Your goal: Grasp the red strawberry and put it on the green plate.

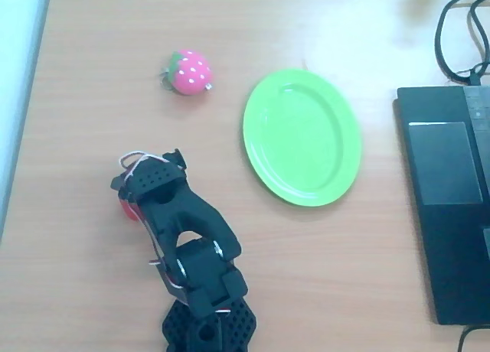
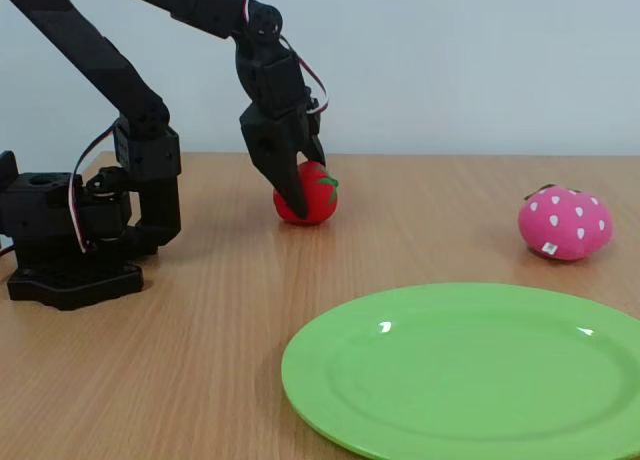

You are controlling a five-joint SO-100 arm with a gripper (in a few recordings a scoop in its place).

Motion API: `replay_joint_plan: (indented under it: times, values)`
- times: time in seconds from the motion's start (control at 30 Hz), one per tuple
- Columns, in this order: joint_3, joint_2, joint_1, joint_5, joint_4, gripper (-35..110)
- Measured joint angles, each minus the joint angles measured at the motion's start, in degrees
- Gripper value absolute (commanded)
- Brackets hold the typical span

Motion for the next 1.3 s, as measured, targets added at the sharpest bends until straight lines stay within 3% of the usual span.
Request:
replay_joint_plan:
  times: [1.3]
  values:
    - [-1.05,-0.79,0.35,1.14,-0.09,24]
